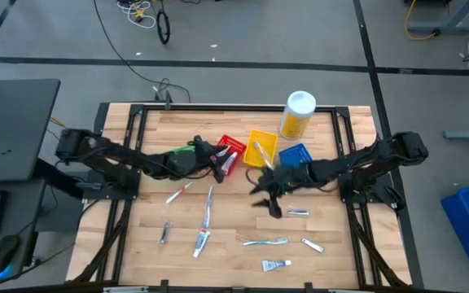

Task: Pick & Place Travel size toiletries
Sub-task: Put the green toothbrush into the yellow bin

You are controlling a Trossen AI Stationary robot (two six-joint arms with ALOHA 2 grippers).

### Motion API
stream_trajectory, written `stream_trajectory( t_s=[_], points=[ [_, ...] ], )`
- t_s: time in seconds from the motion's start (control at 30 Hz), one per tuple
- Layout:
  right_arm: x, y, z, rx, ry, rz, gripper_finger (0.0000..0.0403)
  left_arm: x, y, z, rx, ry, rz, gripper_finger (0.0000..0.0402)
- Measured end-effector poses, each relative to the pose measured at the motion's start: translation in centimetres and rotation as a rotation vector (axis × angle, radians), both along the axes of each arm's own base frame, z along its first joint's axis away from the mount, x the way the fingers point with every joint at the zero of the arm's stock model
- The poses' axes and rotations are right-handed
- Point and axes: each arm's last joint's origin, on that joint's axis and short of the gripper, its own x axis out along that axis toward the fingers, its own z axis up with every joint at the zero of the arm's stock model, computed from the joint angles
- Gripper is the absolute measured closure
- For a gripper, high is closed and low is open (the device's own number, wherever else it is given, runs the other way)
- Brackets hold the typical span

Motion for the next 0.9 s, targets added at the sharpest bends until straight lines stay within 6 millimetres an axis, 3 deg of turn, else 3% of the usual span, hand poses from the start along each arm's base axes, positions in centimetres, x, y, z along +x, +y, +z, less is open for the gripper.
stream_trajectory(
  t_s=[0.2, 0.5, 0.73, 0.9],
  points=[
    [-1.0, 4.9, -1.6, 0.052, 0.066, 0.089, 0.0164, -1.2, -1.2, 2.2, -0.009, -0.058, -0.07, 0.0276],
    [-3.3, 11.5, -5.1, 0.048, 0.198, 0.087, 0.0169, -1.7, -3.6, 1.1, -0.047, 0.047, -0.143, 0.0299],
    [-4.3, 13.4, -8.7, -0.058, 0.259, 0.008, 0.0184, -2.1, -5.1, 0.8, -0.064, 0.059, -0.17, 0.0314],
    [-4.0, 13.5, -9.5, -0.087, 0.254, -0.015, 0.0194, -2.1, -5.3, 0.8, -0.053, 0.061, -0.144, 0.0319]
  ],
)
